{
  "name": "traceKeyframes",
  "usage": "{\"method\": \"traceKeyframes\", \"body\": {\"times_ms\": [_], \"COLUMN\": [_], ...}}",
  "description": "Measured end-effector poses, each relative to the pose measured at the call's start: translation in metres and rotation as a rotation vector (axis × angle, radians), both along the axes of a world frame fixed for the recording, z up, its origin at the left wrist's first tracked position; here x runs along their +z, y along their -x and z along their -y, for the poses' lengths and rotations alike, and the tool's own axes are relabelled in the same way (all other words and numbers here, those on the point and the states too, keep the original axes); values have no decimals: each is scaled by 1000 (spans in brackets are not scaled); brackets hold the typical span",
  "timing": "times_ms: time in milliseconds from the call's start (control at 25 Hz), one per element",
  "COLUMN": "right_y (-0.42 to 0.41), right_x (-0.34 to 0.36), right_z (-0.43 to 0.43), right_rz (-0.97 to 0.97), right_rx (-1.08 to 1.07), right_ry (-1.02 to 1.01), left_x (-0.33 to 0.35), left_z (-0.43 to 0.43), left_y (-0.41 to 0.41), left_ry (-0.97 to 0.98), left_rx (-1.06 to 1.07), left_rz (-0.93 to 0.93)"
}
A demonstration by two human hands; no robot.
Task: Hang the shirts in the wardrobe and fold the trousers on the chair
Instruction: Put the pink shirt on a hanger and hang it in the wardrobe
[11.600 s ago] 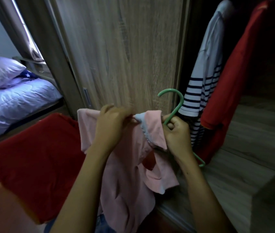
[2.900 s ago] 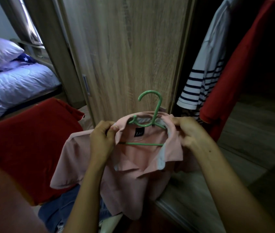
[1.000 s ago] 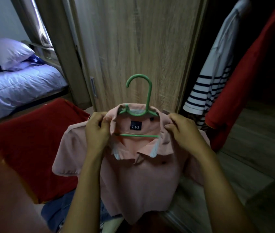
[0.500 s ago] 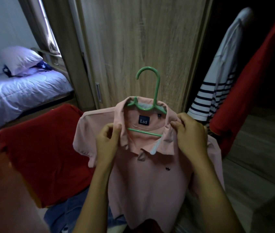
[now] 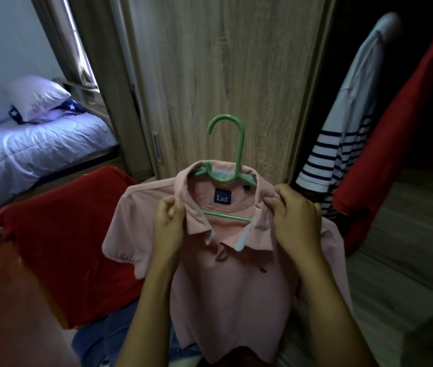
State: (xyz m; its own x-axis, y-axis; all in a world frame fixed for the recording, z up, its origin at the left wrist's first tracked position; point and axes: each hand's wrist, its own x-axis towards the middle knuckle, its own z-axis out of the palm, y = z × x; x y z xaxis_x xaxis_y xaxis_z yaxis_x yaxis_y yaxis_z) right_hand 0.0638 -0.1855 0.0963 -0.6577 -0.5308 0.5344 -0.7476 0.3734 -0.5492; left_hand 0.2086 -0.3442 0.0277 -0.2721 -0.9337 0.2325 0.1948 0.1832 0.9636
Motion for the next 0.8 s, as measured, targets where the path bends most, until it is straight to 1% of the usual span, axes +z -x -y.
{"method": "traceKeyframes", "body": {"times_ms": [80,120,160,200,240,320,360,440,560,640,800], "right_y": [0,1,1,1,1,-1,-2,-2,-1,-1,-1], "right_x": [-1,-1,-2,-3,-4,-5,-6,-6,-5,-7,-4], "right_z": [0,0,1,2,3,6,7,8,7,9,12], "right_rz": [3,6,11,16,16,10,3,-3,9,-1,-12], "right_rx": [6,6,5,6,10,17,17,16,22,27,23], "right_ry": [-1,1,-1,-6,-12,-17,-18,-17,-20,-23,-14], "left_x": [12,22,32,43,54,71,75,77,77,81,84], "left_z": [-5,-3,1,7,13,23,25,28,36,37,34], "left_y": [-4,-9,-14,-18,-20,-21,-20,-20,-22,-20,-3], "left_ry": [121,223,343,450,522,613,680,807,830,790,698], "left_rx": [290,409,455,425,331,88,7,-31,-15,0,127], "left_rz": [35,21,9,46,129,364,456,513,502,492,416]}}
